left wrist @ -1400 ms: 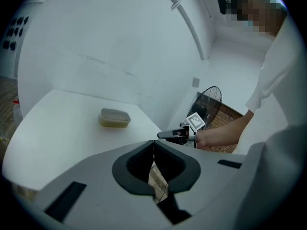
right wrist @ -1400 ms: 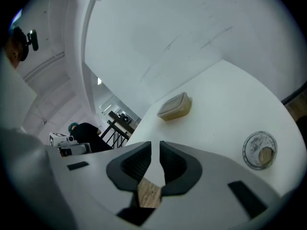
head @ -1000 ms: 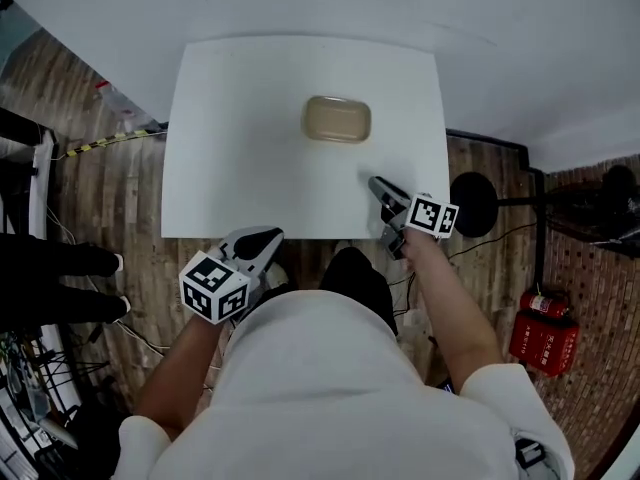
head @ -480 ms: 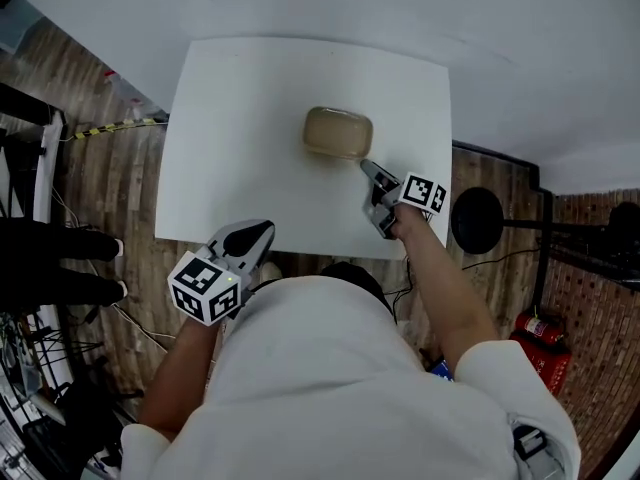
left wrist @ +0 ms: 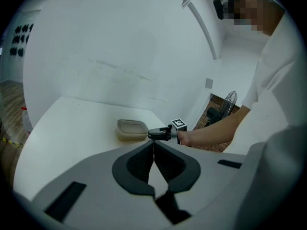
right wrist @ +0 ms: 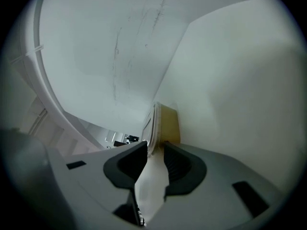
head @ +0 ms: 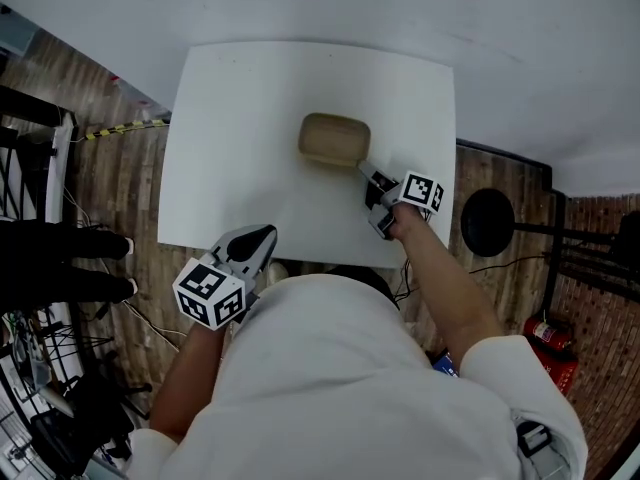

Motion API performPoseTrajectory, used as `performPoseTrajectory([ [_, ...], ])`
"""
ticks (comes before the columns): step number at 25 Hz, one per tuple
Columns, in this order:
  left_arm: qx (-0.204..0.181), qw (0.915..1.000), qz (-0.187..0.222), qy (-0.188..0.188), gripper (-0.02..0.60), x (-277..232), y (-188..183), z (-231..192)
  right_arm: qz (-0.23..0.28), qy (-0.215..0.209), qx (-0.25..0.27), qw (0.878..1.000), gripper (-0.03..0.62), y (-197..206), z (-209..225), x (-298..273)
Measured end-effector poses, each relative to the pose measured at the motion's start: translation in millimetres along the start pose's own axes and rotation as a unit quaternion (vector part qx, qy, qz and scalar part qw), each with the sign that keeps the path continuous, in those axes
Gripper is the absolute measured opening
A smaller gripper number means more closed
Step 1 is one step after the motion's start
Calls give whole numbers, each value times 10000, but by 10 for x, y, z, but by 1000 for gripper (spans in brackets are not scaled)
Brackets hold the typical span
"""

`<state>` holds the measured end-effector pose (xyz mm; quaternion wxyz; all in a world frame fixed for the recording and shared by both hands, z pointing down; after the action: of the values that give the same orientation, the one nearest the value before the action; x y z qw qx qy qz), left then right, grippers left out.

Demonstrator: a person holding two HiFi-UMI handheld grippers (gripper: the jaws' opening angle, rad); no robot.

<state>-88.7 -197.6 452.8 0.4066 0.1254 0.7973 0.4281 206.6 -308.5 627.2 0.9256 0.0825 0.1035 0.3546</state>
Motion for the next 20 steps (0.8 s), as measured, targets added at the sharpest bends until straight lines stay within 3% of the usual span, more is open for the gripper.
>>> performPoseTrajectory([
  [11, 103, 9999, 93, -68, 18, -70, -17, 31, 80, -69, -258, 9996, 55, -16, -111, 139],
  [20, 133, 9997, 179, -82, 18, -11, 7, -38, 153, -371, -293, 9988, 48, -24, -240, 195],
])
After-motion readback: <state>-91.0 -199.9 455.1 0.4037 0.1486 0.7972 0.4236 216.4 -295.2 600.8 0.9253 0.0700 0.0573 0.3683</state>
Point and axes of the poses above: the fingertips, and each gripper's own axes: x backward along the fingers, z to its right, y out of its underside, the point moved 7 cm from there along x, backward along the fingers, and after that the axes turned 9 degrees about -y, right-handed, at the moved point
